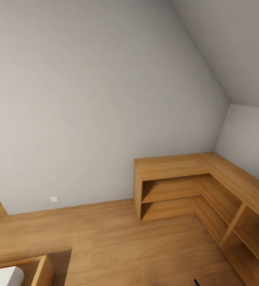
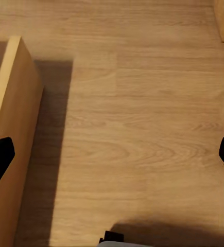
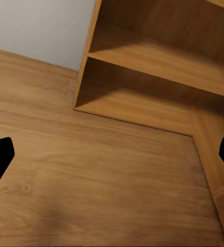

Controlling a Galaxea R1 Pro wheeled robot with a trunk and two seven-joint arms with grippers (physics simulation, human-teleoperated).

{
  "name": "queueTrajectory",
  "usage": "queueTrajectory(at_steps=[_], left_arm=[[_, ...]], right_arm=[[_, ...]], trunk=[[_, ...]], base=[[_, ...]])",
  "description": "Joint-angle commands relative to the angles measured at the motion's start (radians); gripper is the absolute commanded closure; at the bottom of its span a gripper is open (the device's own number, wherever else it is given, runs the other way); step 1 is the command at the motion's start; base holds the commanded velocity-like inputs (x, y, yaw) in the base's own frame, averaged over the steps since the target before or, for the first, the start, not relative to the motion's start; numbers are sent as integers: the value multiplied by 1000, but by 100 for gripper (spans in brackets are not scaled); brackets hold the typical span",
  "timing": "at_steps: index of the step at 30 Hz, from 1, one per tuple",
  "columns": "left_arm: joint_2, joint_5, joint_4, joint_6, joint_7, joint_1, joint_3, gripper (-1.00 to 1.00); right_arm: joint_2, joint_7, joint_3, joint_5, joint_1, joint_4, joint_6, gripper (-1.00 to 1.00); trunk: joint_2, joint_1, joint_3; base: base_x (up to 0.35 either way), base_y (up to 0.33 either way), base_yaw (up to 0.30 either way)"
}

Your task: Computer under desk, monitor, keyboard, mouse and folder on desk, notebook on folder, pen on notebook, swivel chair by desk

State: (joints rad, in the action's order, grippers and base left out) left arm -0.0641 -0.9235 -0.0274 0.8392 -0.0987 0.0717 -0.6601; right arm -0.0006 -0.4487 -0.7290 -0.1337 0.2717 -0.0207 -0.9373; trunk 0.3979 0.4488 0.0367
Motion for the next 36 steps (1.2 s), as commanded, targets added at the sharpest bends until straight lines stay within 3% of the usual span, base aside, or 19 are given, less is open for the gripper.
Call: queueTrajectory(at_steps=[1, 17, 36], left_arm=[[0, -11, 0, 1, -10, 0, -1, -100], [-1, -9, 0, 1, -9, 0, -3, -100], [0, -9, 0, -1, -9, 0, -3, -100]], right_arm=[[1, 1, -9, -9, 1, -2, -5, -100], [1, 1, -9, -10, 1, -2, -5, -100], [1, 1, -9, -9, 1, -2, -5, -100]], trunk=[[2, 1, 2], [2, 1, 2], [2, 1, 2]], base=[[324, 0, -260], [77, 3, -275], [317, 4, -290]])
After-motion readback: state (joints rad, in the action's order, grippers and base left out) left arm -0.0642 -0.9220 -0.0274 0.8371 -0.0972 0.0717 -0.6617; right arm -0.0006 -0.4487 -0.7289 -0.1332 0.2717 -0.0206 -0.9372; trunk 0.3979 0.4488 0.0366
